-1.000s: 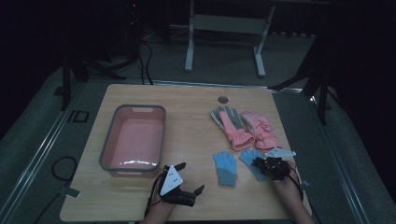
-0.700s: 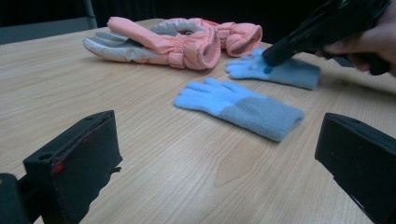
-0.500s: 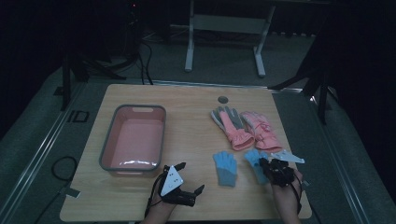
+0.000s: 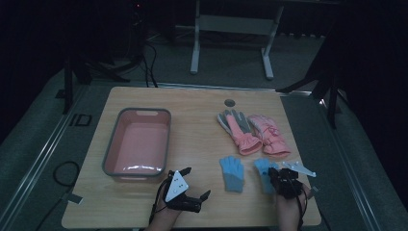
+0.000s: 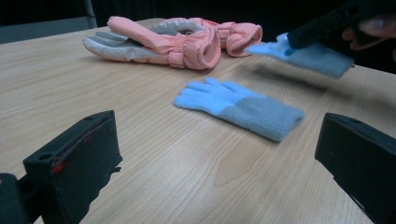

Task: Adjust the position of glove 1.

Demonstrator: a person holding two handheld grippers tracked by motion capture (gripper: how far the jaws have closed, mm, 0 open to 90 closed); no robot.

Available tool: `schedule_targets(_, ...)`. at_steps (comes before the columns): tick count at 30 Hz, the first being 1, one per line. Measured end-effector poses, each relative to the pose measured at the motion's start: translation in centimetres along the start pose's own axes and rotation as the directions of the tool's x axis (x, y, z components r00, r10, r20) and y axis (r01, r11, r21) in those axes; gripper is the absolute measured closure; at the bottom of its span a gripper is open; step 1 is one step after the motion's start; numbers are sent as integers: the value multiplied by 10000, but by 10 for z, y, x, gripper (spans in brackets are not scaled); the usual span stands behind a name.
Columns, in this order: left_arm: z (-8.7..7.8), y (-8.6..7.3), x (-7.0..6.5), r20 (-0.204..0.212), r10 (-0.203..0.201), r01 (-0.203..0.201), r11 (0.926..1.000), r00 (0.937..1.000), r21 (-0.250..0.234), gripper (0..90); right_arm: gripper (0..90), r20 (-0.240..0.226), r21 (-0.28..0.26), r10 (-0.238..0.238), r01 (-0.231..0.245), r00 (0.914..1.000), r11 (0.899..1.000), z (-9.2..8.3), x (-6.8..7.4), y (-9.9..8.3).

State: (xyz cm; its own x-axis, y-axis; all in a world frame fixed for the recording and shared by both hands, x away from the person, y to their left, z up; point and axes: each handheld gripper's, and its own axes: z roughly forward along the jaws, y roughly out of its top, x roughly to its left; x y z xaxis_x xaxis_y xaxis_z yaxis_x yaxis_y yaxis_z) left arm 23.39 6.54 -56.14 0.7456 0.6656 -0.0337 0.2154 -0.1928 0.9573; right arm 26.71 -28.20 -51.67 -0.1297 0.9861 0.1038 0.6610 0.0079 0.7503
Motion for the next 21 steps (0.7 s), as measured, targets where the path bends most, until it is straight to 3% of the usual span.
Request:
schedule_targets(9, 0, 0, -1, 39, 61, -61, 10000, 10000, 17, 1, 847, 389, 563, -114, 92, 9992, 9984, 29, 3, -16)
schedule_targets(16, 0, 0, 0, 81, 64, -65, 10000, 9999, 32, 1, 824, 346, 667, -164, 140, 9993, 9977, 31, 2, -16)
schedule_targets(20, 0, 0, 0, 94, 58, -59, 10000, 9999, 35, 1, 771, 215, 719, -128, 113, 9997, 9974, 30, 2, -14)
schedule_targets(21, 1, 0, 0, 113, 50, -50, 10000, 9999, 46, 1, 729, -11, 680, -197, 197, 9998, 9975, 24, 1, -9)
